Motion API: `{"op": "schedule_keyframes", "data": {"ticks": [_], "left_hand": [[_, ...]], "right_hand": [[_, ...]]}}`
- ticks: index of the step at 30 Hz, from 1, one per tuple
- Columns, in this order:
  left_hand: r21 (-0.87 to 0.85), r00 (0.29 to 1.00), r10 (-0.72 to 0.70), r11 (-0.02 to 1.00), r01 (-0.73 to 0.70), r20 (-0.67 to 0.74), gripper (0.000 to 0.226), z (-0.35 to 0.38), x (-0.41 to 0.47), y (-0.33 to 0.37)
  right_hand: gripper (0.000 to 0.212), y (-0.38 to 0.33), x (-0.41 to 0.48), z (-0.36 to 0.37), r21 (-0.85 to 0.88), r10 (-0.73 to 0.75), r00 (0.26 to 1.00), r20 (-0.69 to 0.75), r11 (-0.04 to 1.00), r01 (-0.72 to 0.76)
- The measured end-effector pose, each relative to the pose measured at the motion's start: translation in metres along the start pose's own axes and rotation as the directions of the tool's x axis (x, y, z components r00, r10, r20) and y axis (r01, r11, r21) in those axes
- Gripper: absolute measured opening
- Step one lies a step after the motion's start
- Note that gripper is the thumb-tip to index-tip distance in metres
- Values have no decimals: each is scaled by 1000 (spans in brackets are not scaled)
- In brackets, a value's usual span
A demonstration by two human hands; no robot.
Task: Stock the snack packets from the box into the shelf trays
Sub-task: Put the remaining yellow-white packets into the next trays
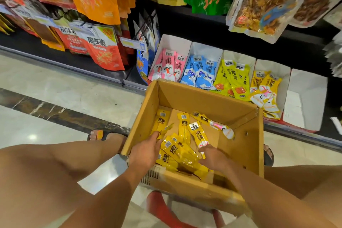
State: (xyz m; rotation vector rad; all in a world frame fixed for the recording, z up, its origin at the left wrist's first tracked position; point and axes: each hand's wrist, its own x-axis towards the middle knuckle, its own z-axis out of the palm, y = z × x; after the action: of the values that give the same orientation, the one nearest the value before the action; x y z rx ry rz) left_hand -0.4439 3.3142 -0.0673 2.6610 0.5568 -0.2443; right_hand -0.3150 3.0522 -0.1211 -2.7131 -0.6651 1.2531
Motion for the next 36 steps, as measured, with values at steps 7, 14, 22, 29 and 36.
{"op": "schedule_keyframes", "data": {"ticks": [7,14,22,29,36], "left_hand": [[50,999,-34,998,36,-32,47,6,7,2],[107,998,-62,992,65,-27,46,5,11,6],[86,998,-63,994,62,8,36,7,15,2],[97,998,-67,993,66,11,37,3,13,3],[75,997,-69,995,67,30,39,4,13,2]], "right_hand": [[64,-7,31,48,129,40,990,135,990,-58],[74,-17,57,67,267,42,994,105,961,-69],[81,-16,69,81,317,129,985,110,935,-158],[45,-15,84,83,303,188,977,102,929,-210],[7,-5,82,87,366,155,985,81,914,-174]]}}
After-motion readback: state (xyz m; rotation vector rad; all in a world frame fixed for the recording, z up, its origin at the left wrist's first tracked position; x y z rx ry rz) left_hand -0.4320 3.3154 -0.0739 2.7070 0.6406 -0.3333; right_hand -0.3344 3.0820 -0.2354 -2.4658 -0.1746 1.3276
